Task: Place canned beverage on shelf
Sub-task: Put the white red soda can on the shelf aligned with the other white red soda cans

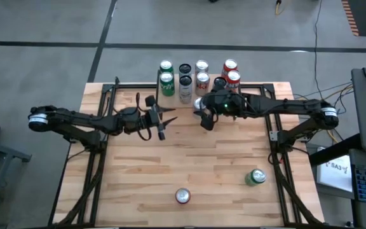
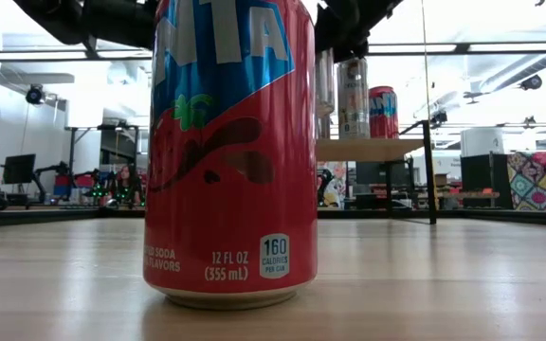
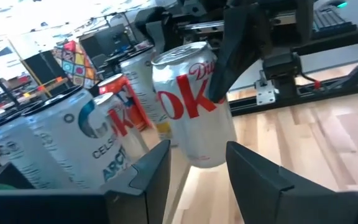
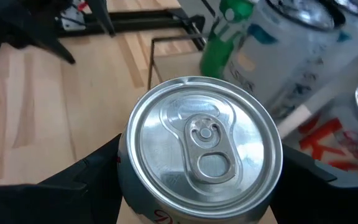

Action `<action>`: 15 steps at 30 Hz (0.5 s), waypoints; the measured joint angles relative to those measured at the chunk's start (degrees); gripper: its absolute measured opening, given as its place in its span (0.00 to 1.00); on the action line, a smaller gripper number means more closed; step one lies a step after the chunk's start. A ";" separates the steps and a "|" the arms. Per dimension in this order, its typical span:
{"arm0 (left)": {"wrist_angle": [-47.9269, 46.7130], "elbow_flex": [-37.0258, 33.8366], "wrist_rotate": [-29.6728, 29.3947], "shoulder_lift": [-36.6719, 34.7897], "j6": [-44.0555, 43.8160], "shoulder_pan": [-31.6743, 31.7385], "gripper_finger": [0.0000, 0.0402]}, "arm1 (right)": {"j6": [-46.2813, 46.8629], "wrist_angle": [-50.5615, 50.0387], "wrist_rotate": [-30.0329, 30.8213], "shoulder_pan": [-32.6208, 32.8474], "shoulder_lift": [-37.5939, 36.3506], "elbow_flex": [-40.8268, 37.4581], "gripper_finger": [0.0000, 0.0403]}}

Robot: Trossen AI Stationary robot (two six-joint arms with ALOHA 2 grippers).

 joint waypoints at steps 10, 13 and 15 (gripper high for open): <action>2.39 0.00 0.05 0.34 2.84 3.69 0.35 | 5.75 -4.73 2.85 -1.00 -2.51 -1.85 0.71; 3.06 0.00 0.18 1.16 3.31 4.30 0.35 | 6.13 -2.31 3.20 -0.91 -2.30 -3.07 0.71; 3.51 0.00 0.21 1.89 3.88 4.53 0.35 | 6.18 0.93 3.00 -0.91 -2.08 -4.33 0.71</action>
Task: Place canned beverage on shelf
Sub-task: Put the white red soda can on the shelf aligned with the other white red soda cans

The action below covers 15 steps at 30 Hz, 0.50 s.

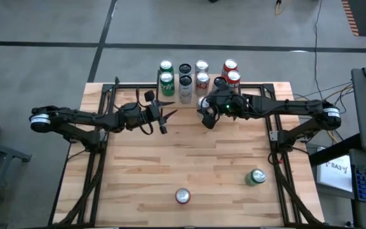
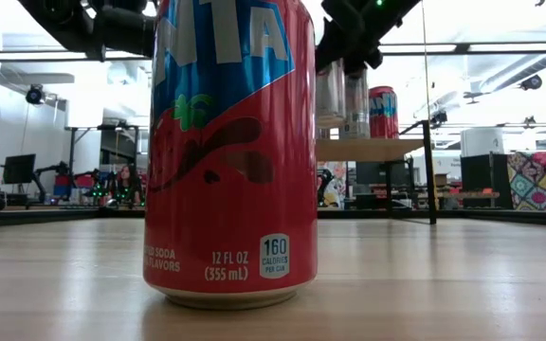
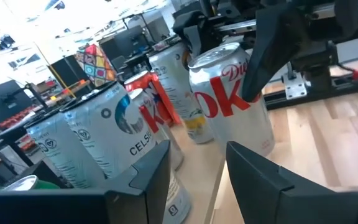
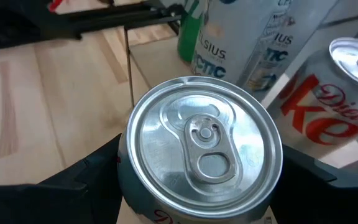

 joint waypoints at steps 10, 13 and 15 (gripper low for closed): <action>1.54 0.00 1.59 3.34 0.84 0.02 0.35 | -0.53 6.22 0.57 -0.04 0.29 -2.58 0.71; 1.70 0.00 2.58 4.15 0.17 0.00 0.35 | -0.54 5.77 0.57 0.00 0.29 -2.42 0.71; 1.69 0.00 3.00 4.70 -0.33 0.00 0.35 | -0.54 5.78 0.57 0.00 0.29 -2.40 0.71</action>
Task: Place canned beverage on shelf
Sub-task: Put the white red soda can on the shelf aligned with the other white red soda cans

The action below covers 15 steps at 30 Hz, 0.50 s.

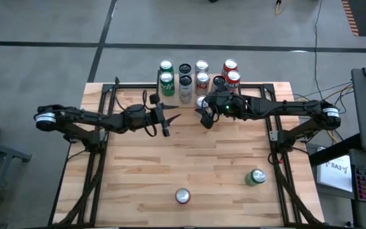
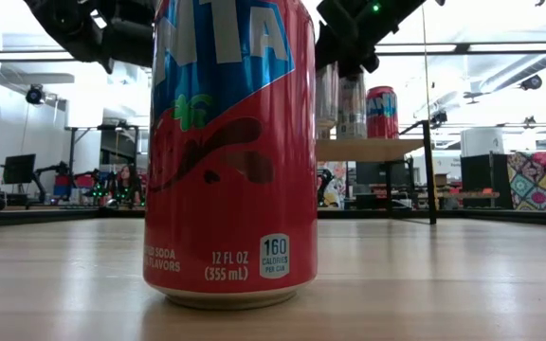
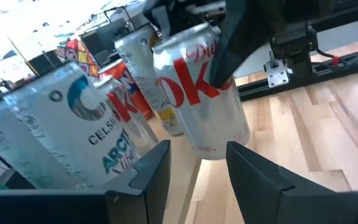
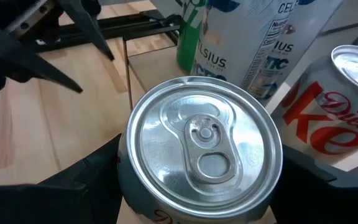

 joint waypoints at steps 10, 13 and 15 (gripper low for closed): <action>0.72 -0.04 5.11 0.44 -4.57 0.07 0.35 | -3.29 -2.07 -4.18 3.16 -2.18 0.02 0.71; 2.80 -0.04 12.66 0.19 -6.51 0.43 0.35 | -4.52 -2.07 -9.20 4.16 -3.96 0.02 0.71; 3.99 -0.06 18.20 0.16 -9.12 0.82 0.37 | -6.68 -2.31 -12.99 4.79 -5.19 0.04 0.71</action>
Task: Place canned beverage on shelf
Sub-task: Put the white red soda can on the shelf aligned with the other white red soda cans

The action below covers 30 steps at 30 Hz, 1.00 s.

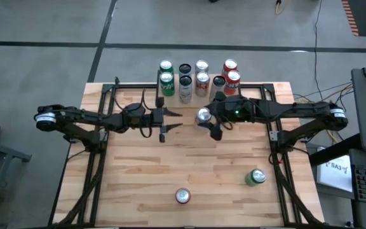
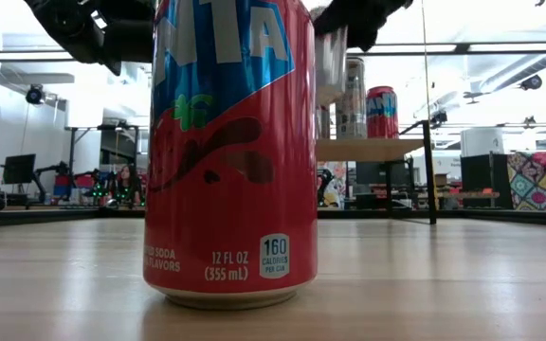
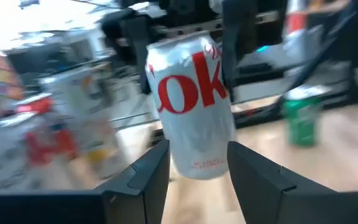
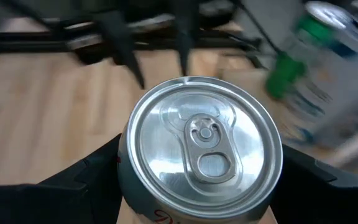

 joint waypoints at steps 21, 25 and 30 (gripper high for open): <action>7.64 0.09 5.75 6.48 -11.10 -2.24 0.80 | -17.41 4.72 -2.11 4.94 3.06 0.00 0.71; 10.74 0.12 4.41 9.42 -12.27 -2.24 0.80 | -17.94 5.59 -2.21 4.98 3.35 0.00 0.71; 11.86 2.56 4.37 13.58 -13.12 -2.53 0.80 | -19.07 5.89 -2.43 4.98 3.37 0.00 0.71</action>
